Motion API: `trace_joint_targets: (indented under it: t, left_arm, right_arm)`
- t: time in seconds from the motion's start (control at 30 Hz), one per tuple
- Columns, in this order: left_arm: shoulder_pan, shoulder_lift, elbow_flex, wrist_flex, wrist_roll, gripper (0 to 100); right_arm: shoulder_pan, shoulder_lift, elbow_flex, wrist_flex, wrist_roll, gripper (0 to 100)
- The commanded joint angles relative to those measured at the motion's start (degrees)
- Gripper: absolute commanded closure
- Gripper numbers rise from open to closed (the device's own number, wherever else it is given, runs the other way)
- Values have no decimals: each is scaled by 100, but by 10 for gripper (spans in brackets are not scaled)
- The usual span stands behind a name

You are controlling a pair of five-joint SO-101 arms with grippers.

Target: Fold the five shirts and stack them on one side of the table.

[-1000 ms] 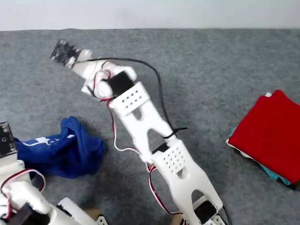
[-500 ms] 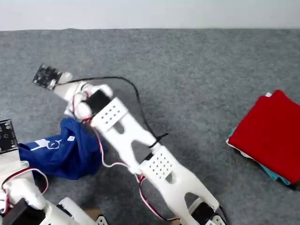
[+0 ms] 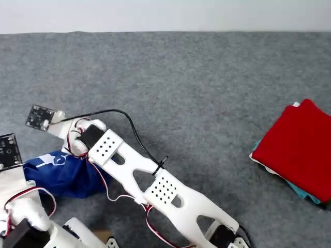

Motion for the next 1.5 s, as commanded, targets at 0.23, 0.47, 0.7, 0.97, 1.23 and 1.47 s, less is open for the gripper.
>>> trace_joint_targets:
  t: [0.23, 0.47, 0.7, 0.97, 1.23, 1.47]
  left_arm:
    - [53, 70, -127, 18, -62, 995]
    - [53, 70, -22, 9, -62, 995]
    - [53, 70, -40, -79, -62, 995]
    - [123, 114, -382, -888, -62, 995]
    - [1732, 343, -936, -2198, -35, 996]
    - [2233, 2567, -2809, -2470, 369, 996]
  right_arm:
    - [233, 224, -281, -84, 360, 958]
    - [330, 40, -747, -31, 888, 987]
    - [831, -857, -1152, 391, 897, 988]
    - [1903, -1991, -1152, 1042, 888, 988]
    - [2826, -3029, -1152, 1824, 545, 988]
    - [3451, -3609, -1152, 2141, 527, 988]
